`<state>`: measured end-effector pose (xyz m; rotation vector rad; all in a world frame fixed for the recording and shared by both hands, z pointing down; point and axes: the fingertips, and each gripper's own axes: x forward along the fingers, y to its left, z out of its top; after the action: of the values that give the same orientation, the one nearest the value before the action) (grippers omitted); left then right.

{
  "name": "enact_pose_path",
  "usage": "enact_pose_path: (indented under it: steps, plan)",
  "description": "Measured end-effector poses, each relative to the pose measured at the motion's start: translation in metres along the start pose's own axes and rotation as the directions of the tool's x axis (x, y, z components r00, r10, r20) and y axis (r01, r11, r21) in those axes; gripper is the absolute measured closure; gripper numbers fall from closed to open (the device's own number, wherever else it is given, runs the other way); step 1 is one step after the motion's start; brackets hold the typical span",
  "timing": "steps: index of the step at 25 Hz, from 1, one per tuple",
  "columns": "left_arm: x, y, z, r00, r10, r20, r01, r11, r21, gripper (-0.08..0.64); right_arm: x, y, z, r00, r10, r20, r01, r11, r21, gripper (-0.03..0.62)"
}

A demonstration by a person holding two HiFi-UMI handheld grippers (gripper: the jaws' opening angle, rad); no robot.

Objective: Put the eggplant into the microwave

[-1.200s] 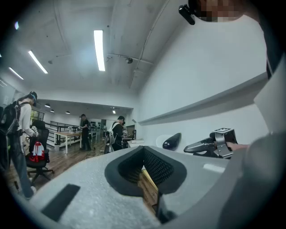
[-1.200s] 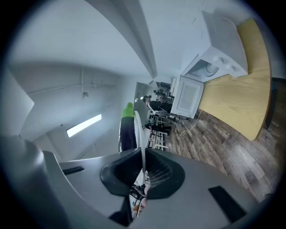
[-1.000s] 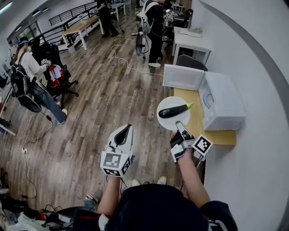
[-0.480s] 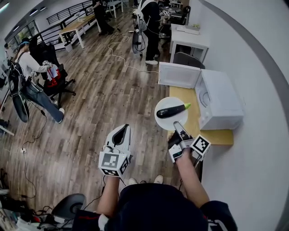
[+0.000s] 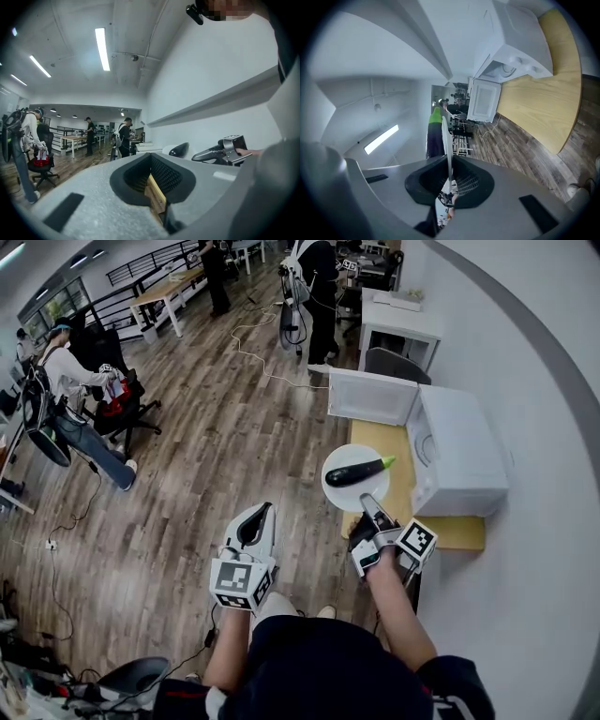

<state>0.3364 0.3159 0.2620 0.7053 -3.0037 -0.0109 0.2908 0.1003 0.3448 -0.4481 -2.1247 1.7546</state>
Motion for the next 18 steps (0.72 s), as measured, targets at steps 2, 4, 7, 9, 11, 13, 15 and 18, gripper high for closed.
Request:
enact_pose_path:
  steps: [2,4,7,9,11,13,15,18]
  plan:
    - [0.009,0.002,-0.001,1.000,0.001,0.000,-0.001,1.000,-0.002,0.546,0.008,-0.003,0.004,1.000,0.001,-0.006,-0.001,1.000,0.005,0.565]
    - [0.019,0.005,-0.003,1.000,-0.004,-0.002,0.004,1.000,0.001,0.546,0.017,-0.006,0.008,1.000,-0.002,-0.008,0.002,1.000,0.009,0.565]
    - [0.036,0.013,-0.006,1.000,-0.016,-0.008,0.016,1.000,-0.001,0.546,0.033,-0.011,0.014,1.000,-0.011,-0.005,0.011,1.000,0.014,0.565]
    - [0.051,0.023,-0.008,1.000,-0.027,-0.010,0.027,1.000,-0.005,0.546,0.046,-0.013,0.018,1.000,-0.015,0.003,0.015,1.000,0.021,0.565]
    - [0.068,0.035,-0.010,0.999,-0.043,-0.012,0.043,0.999,-0.007,0.546,0.061,-0.016,0.023,1.000,-0.021,0.018,0.021,0.999,0.027,0.565]
    - [0.085,0.049,-0.011,0.998,-0.060,-0.013,0.060,0.998,-0.010,0.546,0.080,-0.017,0.029,0.999,-0.022,0.042,0.021,0.999,0.038,0.565]
    - [0.104,0.065,-0.010,0.997,-0.080,-0.013,0.080,0.997,-0.014,0.546,0.099,-0.017,0.034,0.997,-0.023,0.068,0.020,0.999,0.050,0.565]
    - [0.132,0.087,-0.005,0.993,-0.117,-0.013,0.116,0.993,-0.017,0.546,0.127,-0.012,0.041,0.995,-0.030,0.099,0.024,0.998,0.058,0.565]
